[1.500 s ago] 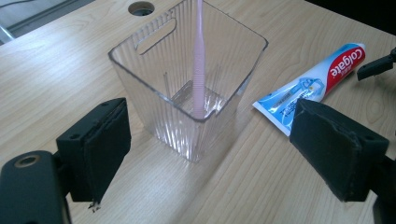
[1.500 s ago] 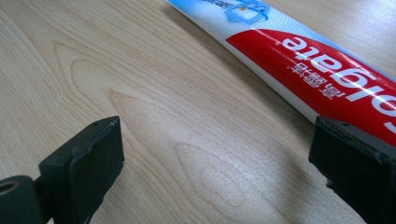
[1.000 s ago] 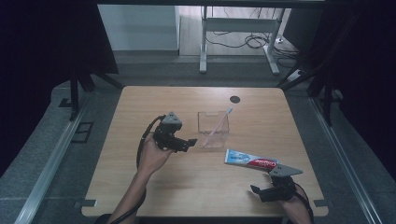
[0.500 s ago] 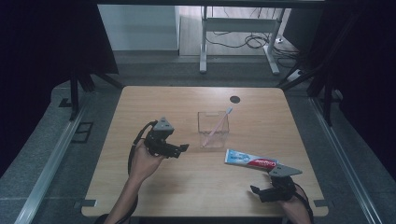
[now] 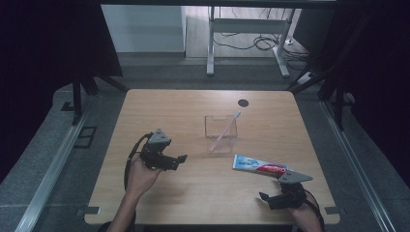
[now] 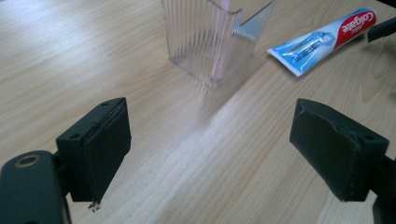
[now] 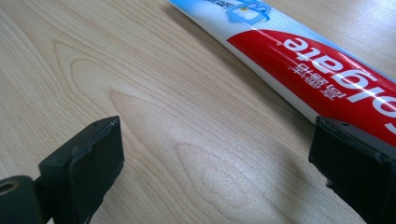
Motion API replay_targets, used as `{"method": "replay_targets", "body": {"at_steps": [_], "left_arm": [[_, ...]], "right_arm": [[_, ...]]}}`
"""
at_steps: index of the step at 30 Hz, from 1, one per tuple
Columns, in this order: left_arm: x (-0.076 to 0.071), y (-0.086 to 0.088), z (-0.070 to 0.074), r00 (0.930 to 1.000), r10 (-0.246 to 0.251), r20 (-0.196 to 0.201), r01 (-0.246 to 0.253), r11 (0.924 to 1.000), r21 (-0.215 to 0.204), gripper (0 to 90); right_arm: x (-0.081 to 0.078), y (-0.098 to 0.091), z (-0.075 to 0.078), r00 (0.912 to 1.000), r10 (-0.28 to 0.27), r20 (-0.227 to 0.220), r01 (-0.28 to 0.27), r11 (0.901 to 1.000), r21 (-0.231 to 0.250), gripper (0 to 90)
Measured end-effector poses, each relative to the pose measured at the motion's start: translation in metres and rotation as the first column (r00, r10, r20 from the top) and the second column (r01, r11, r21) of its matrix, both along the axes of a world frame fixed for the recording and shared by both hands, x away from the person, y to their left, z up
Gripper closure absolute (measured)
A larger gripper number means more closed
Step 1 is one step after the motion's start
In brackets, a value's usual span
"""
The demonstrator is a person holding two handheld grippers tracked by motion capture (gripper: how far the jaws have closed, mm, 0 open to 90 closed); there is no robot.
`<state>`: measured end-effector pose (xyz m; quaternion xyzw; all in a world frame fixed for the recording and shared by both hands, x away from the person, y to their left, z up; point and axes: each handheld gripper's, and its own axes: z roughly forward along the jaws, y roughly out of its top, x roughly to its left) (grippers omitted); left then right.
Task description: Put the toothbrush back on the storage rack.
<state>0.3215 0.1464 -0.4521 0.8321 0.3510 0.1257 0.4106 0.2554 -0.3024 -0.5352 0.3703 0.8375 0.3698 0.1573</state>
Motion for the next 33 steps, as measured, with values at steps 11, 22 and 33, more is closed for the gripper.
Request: {"method": "replay_targets", "body": {"at_steps": [11, 22, 33], "left_arm": [[-0.019, 0.012, -0.018, 0.999, 0.04, 0.021, -0.041, 0.9991, 0.013, 12.6], [-0.032, 0.018, -0.038, 0.9984, 0.049, 0.028, -0.051, 0.9969, 0.06, 12.6], [-0.041, 0.015, -0.058, 0.9986, 0.051, 0.013, -0.052, 0.9955, 0.08, 12.7]], "right_arm": [[0.0, 0.001, 0.0, 1.0, 0.003, 0.001, -0.003, 1.0, -0.001, 3.8], [-0.001, 0.002, 0.0, 1.0, 0.006, 0.002, -0.006, 1.0, -0.001, 3.8], [-0.001, 0.003, 0.0, 0.9999, 0.014, 0.004, -0.014, 0.9999, -0.004, 3.8]]}}
